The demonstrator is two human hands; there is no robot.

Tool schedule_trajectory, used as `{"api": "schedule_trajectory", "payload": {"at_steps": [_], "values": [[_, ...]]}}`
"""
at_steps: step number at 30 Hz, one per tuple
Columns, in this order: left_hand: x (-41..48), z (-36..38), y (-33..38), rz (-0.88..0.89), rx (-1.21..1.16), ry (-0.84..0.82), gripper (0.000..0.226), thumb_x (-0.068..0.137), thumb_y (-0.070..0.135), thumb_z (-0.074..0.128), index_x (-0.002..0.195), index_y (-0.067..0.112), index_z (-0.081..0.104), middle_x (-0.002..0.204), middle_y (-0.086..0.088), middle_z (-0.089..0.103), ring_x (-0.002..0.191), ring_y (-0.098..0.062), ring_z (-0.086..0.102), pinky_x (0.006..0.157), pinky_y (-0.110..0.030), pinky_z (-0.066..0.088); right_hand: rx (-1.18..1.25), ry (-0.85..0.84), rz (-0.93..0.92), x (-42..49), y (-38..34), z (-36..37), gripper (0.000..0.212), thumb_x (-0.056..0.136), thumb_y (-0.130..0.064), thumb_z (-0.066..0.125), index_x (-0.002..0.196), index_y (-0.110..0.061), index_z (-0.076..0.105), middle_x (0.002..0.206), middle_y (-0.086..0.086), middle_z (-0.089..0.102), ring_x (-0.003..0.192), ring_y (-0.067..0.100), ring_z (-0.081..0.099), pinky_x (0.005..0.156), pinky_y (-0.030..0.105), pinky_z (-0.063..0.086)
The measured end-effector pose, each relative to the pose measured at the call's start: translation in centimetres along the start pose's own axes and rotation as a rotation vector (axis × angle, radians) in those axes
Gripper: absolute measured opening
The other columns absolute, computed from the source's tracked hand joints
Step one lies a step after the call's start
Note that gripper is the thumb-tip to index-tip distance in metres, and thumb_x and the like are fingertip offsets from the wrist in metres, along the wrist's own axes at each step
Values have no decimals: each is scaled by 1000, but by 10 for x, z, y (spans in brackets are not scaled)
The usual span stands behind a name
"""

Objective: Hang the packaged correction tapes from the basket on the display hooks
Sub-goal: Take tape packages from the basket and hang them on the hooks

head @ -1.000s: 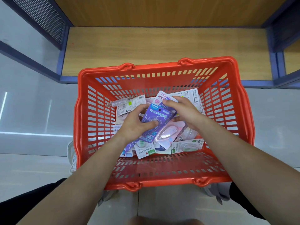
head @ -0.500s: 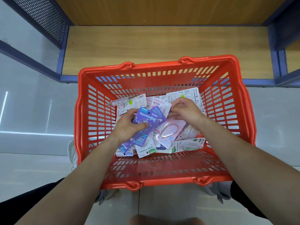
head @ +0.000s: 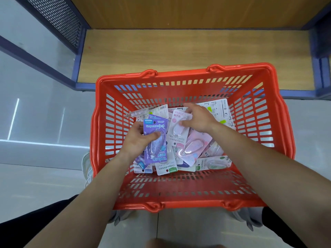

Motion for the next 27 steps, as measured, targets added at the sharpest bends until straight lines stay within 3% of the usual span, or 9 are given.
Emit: {"api": "schedule_trajectory", "payload": {"at_steps": [3, 6, 8, 11, 14, 17, 21, 23, 27], "values": [[0, -3, 0, 18, -37, 18, 44, 82, 17, 84, 119, 16, 60, 111, -3, 73, 92, -15, 74, 79, -33, 61, -22, -81, -8, -3, 1, 3, 79, 79, -34, 86, 147, -24, 47, 132, 2, 58, 125, 24, 51, 103, 38, 43], [0, -4, -1, 30, -48, 18, 38, 82, 14, 84, 115, 21, 65, 107, 0, 75, 96, -15, 74, 80, -33, 60, 5, -165, -57, -10, 5, -2, 37, 82, -24, 84, 106, -33, 57, 104, -11, 55, 93, 12, 54, 84, 32, 42], [-1, -5, -1, 30, -42, 11, 38, 82, 14, 85, 113, 23, 66, 106, 0, 76, 99, -20, 74, 88, -40, 59, 37, -147, -39, -19, 11, -12, 35, 83, -22, 83, 92, -29, 50, 88, -9, 54, 75, 12, 52, 70, 30, 40], [-3, -3, 5, 28, -66, 12, 44, 82, 13, 84, 121, 14, 64, 109, -4, 76, 98, -23, 75, 86, -39, 60, 340, -19, 30, -38, 20, -34, 39, 82, -14, 84, 107, -22, 55, 95, 2, 64, 73, 22, 62, 64, 36, 49], [-8, 1, 17, 26, -138, 30, 42, 84, 11, 82, 121, 11, 61, 105, -3, 76, 89, -17, 76, 69, -28, 60, 736, 52, 45, -62, 14, -47, 48, 80, -3, 83, 112, -33, 63, 118, 10, 66, 93, 28, 70, 80, 48, 58], [-19, 7, 29, 48, -200, 11, 36, 87, 11, 79, 118, 15, 62, 99, 0, 77, 79, -9, 76, 60, -23, 58, 904, -11, 53, -84, -7, -39, 34, 84, -2, 78, 108, -23, 66, 108, 8, 70, 82, 20, 72, 75, 39, 60], [-35, 11, 43, 109, -236, 4, 30, 89, 13, 77, 117, 16, 66, 102, 3, 79, 94, -17, 76, 72, -32, 61, 870, -19, 40, -106, -40, -16, 23, 88, -11, 79, 102, -20, 63, 93, 1, 72, 68, 10, 72, 55, 23, 55], [-42, 6, 49, 153, -232, 45, 32, 90, 13, 76, 120, 11, 66, 109, -3, 78, 101, -22, 75, 85, -42, 61, 829, 12, 3, -112, -51, -8, 25, 85, -13, 82, 102, -20, 65, 85, -1, 74, 65, 12, 73, 52, 25, 54], [-58, -10, 59, 191, -236, 102, 26, 95, 16, 71, 120, 9, 67, 111, -8, 77, 103, -25, 74, 96, -52, 57, 744, 57, -57, -119, -75, -1, 31, 79, -29, 88, 104, -23, 70, 105, 2, 73, 93, 23, 74, 74, 45, 63]]}}
Point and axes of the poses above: each hand's wrist, its own x-axis towards the middle knuckle, its own z-axis out of the palm, y = z × x, the point moved 3 cm from there along x, towards the middle knuckle
